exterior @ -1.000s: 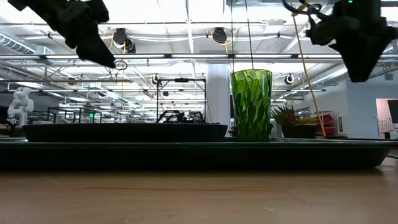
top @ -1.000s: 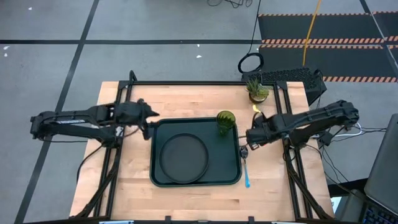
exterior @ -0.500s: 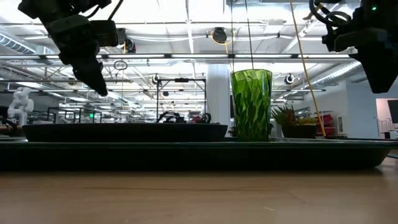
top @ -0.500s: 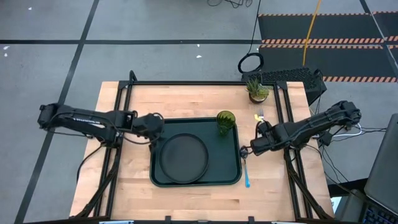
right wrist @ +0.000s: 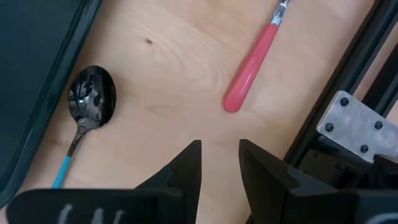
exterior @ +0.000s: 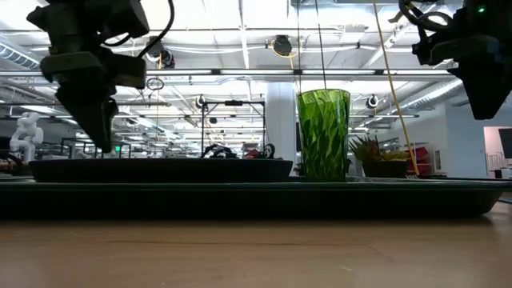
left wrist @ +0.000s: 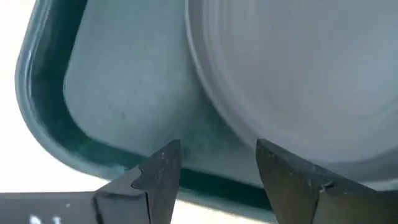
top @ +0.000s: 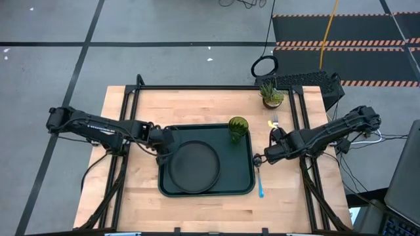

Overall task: Pick and place plate/cup/fork/spoon on tray
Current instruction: Adjust the black plate, then adjust the black tray

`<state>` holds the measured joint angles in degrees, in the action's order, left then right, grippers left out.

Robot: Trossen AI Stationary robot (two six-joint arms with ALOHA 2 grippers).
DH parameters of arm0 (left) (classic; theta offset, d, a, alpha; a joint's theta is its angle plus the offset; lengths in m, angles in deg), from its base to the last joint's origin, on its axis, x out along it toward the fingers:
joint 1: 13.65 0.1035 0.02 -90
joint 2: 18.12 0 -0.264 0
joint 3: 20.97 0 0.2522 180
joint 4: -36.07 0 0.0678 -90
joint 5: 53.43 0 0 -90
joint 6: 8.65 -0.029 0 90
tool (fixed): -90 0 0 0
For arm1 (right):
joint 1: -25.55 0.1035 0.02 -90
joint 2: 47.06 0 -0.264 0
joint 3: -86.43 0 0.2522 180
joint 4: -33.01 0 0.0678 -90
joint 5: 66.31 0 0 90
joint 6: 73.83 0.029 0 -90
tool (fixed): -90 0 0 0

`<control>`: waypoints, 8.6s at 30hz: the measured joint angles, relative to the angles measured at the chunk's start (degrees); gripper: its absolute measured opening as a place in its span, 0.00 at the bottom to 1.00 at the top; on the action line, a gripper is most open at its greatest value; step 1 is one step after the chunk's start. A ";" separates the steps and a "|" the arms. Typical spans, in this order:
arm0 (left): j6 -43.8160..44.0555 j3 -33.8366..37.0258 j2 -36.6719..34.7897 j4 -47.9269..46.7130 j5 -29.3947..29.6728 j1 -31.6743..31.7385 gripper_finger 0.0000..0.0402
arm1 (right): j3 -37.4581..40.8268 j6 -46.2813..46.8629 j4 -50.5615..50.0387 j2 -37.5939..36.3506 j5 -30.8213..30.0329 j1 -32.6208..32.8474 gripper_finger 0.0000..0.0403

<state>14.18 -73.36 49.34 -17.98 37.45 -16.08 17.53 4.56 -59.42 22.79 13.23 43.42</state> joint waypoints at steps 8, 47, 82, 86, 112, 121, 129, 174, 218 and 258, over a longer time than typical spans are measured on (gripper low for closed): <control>-3.67 -0.05 1.40 -1.81 -3.80 -2.69 0.52 | 0.00 0.47 0.05 0.02 0.10 1.49 0.25; -8.83 -4.76 14.06 6.96 2.41 -9.53 0.52 | 0.00 2.55 1.59 0.00 0.24 4.47 0.25; -5.11 -4.72 19.11 13.84 -2.31 -12.40 0.52 | -0.04 6.03 3.19 0.02 1.70 7.43 0.25; -5.12 -4.72 20.18 14.71 -0.57 -10.30 0.52 | -0.04 6.16 3.33 0.02 1.72 7.43 0.25; -13.38 -4.79 20.25 0.09 7.95 -7.50 0.52 | 3.84 13.53 -1.56 0.05 -2.30 5.76 0.25; -15.32 -4.72 20.26 2.93 8.19 -3.33 0.52 | 4.35 13.08 -1.51 0.02 -1.29 5.74 0.25; -14.80 -4.72 20.29 4.17 6.28 -2.34 0.52 | 4.35 12.46 -1.44 0.02 -1.27 5.74 0.25; -8.73 -2.80 20.18 11.54 -6.58 -8.57 0.52 | 4.39 10.90 0.53 0.00 -1.22 5.74 0.25; -11.61 -6.35 20.35 8.40 -4.85 -7.45 0.52 | 4.39 10.47 0.22 0.00 -1.22 5.74 0.25; -11.69 -3.15 20.29 13.81 -6.07 -7.19 0.52 | 4.39 10.47 0.70 0.00 -1.20 5.74 0.25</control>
<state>2.49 -76.51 69.63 -4.17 31.38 -23.28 21.93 15.03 -58.72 22.79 12.03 49.16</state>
